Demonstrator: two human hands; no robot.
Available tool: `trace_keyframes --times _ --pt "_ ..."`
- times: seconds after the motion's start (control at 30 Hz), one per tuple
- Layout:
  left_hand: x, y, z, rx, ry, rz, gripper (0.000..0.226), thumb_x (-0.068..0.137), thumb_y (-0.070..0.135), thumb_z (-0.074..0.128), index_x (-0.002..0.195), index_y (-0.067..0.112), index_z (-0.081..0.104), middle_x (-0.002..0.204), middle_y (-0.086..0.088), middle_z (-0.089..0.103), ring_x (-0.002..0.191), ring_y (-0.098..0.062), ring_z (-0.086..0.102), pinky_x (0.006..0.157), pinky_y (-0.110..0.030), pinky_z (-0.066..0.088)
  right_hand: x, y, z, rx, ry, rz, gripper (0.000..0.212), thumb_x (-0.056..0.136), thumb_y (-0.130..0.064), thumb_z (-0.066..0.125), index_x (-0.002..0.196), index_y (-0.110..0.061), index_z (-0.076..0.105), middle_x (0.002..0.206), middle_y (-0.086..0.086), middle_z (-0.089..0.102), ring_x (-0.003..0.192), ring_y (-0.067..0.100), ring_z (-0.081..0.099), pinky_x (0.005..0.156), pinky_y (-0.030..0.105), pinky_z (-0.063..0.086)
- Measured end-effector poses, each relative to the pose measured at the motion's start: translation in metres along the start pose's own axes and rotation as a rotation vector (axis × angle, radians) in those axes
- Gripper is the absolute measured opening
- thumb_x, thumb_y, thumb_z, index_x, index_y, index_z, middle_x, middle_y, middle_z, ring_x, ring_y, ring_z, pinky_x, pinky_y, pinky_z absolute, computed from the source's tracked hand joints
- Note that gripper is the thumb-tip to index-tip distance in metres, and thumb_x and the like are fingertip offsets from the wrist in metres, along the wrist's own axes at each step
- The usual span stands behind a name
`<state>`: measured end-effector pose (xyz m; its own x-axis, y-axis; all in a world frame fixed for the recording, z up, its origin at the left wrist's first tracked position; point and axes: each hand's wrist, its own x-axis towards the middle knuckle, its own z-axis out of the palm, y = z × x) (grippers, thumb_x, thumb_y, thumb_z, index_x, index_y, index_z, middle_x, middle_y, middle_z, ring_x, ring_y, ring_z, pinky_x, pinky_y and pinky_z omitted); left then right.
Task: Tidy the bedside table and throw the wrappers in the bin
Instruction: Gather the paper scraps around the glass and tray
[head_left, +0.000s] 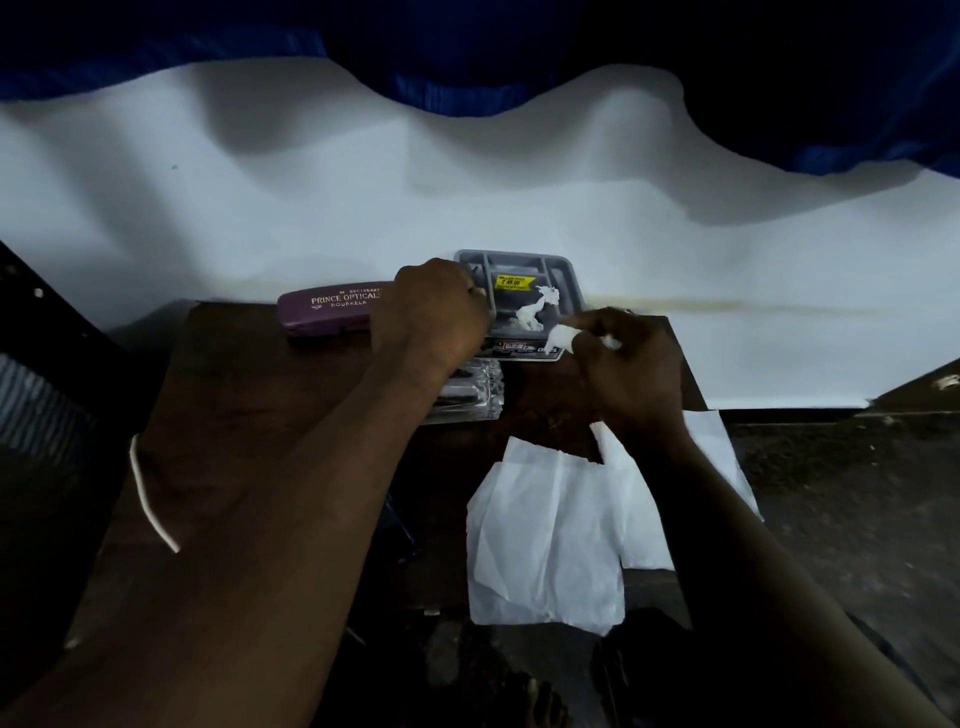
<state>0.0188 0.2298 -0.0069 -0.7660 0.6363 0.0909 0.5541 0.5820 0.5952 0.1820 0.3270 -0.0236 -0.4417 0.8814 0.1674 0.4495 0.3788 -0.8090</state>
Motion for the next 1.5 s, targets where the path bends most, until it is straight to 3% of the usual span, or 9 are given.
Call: trace_keyframes --times 0.3,0.4,0.67,0.8,1.0,1.1,1.23,1.33,1.5 --pt "0.008 -0.013 -0.003 -0.270 0.037 -0.111 0.028 0.101 0.026 0.052 0.103 0.010 0.074 0.105 -0.008 0.075 0.091 -0.026 0.064 0.078 -0.031 0.046 0.013 -0.002 0.009 0.174 0.040 0.191 0.037 0.082 -0.030 0.064 0.053 -0.010 0.056 0.045 0.001 0.050 0.048 0.018 0.045 0.058 0.036 0.037" --pt "0.015 -0.022 -0.008 -0.502 0.058 -0.261 0.032 0.094 0.029 0.053 0.093 0.007 0.076 0.099 -0.010 0.076 0.095 -0.032 0.068 0.088 -0.040 0.055 0.016 -0.007 0.013 0.157 0.101 0.190 0.027 0.072 -0.036 0.069 0.061 -0.014 0.059 0.053 0.002 0.056 0.055 0.020 0.051 0.061 0.050 0.050" --pt "0.006 -0.028 -0.012 -0.513 0.056 -0.243 0.015 0.084 0.032 0.063 0.079 0.020 0.069 0.078 0.000 0.074 0.077 -0.029 0.072 0.077 -0.045 0.060 0.027 -0.008 0.013 -0.216 0.177 -0.019 0.034 0.083 -0.049 0.078 0.110 -0.030 0.071 0.077 -0.004 0.072 0.077 0.017 0.069 0.072 0.029 0.049" --pt "0.005 -0.028 -0.013 -0.534 0.039 -0.244 0.019 0.075 0.036 0.061 0.082 0.022 0.072 0.080 0.001 0.075 0.077 -0.029 0.073 0.078 -0.046 0.061 0.028 -0.007 0.022 -0.421 0.145 -0.087 0.038 0.084 -0.055 0.074 0.116 -0.035 0.075 0.100 0.002 0.079 0.096 0.027 0.074 0.082 0.034 0.058" --pt "0.006 -0.029 -0.011 -0.515 0.018 -0.219 0.015 0.081 0.033 0.065 0.085 0.022 0.073 0.084 0.002 0.075 0.080 -0.025 0.072 0.081 -0.043 0.060 0.030 -0.003 0.033 -0.487 0.232 -0.176 0.025 0.091 -0.037 0.062 0.108 -0.032 0.079 0.100 0.004 0.076 0.089 0.034 0.072 0.076 0.035 0.055" --pt "0.007 -0.032 -0.008 -0.508 0.017 -0.205 0.011 0.087 0.031 0.068 0.088 0.022 0.073 0.090 0.003 0.076 0.080 -0.021 0.071 0.081 -0.038 0.059 0.029 -0.004 0.029 -0.345 0.287 -0.162 0.021 0.089 -0.035 0.062 0.100 -0.028 0.079 0.094 0.001 0.074 0.084 0.027 0.071 0.072 0.032 0.052" --pt "0.008 -0.031 -0.006 -0.495 0.023 -0.170 0.010 0.089 0.032 0.070 0.087 0.022 0.073 0.090 0.005 0.075 0.078 -0.018 0.070 0.077 -0.033 0.055 0.036 -0.008 0.016 0.145 0.304 0.149 0.010 0.084 -0.025 0.066 0.085 -0.018 0.073 0.079 -0.002 0.075 0.074 0.022 0.068 0.075 0.036 0.056" --pt "0.010 -0.028 -0.005 -0.473 0.040 -0.126 0.007 0.088 0.028 0.070 0.084 0.024 0.074 0.084 0.011 0.075 0.072 -0.015 0.068 0.073 -0.028 0.052 0.037 -0.017 0.002 0.677 0.290 0.333 0.015 0.085 -0.004 0.060 0.071 -0.009 0.065 0.060 0.003 0.069 0.048 0.025 0.052 0.050 0.029 0.041" --pt "0.009 -0.025 -0.001 -0.436 0.018 -0.076 0.008 0.089 0.024 0.071 0.083 0.024 0.077 0.065 0.019 0.066 0.060 -0.015 0.067 0.064 -0.025 0.050 0.040 -0.010 -0.011 1.029 0.163 0.390 0.018 0.088 -0.002 0.054 0.071 -0.009 0.056 0.071 0.008 0.064 0.049 0.019 0.049 0.046 0.021 0.034"
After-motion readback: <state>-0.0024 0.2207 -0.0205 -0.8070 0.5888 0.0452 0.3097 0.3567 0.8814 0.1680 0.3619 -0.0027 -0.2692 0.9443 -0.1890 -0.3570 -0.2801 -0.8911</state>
